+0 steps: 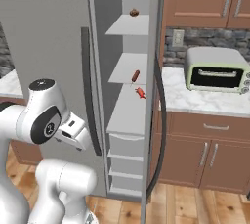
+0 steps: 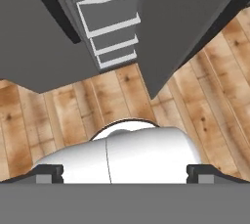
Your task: Store the hot dog in the freezer for long-term storage. Close the freezer door after placing the cooked food.
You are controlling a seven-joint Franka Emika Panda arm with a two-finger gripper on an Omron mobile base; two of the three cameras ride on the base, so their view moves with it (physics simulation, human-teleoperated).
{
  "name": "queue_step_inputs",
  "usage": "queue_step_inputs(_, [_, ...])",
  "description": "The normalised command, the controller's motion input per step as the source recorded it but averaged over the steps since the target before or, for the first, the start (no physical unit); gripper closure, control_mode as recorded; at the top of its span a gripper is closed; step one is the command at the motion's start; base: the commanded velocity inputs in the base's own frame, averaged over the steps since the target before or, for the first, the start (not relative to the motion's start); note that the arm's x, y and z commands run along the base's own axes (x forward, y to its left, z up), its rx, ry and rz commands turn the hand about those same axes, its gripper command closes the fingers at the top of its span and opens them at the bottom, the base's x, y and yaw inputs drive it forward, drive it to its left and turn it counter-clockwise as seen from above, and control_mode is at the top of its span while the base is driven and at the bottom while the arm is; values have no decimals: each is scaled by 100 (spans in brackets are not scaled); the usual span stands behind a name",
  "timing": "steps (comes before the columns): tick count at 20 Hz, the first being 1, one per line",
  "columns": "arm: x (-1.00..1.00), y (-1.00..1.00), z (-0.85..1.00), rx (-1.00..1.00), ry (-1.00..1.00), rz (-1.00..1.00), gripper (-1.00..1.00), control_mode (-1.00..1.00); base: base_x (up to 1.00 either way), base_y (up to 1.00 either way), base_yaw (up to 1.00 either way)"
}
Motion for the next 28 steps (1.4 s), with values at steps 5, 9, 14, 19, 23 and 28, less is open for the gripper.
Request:
queue_step_inputs(5, [0, 0, 0, 0, 0, 0, -100, 100, -54, -18, 30])
queue_step_inputs(9, [0, 0, 0, 0, 0, 0, -100, 100, -33, -17, 16])
queue_step_inputs(14, [0, 0, 0, 0, 0, 0, -100, 100, 0, -35, -5])
queue_step_inputs(19, [0, 0, 0, 0, 0, 0, -100, 100, 0, -54, -10])
queue_step_inputs(23, [0, 0, 0, 0, 0, 0, -100, 100, 0, -65, 0])
queue_step_inputs(28, [0, 0, 0, 0, 0, 0, -100, 100, 0, -28, 0])
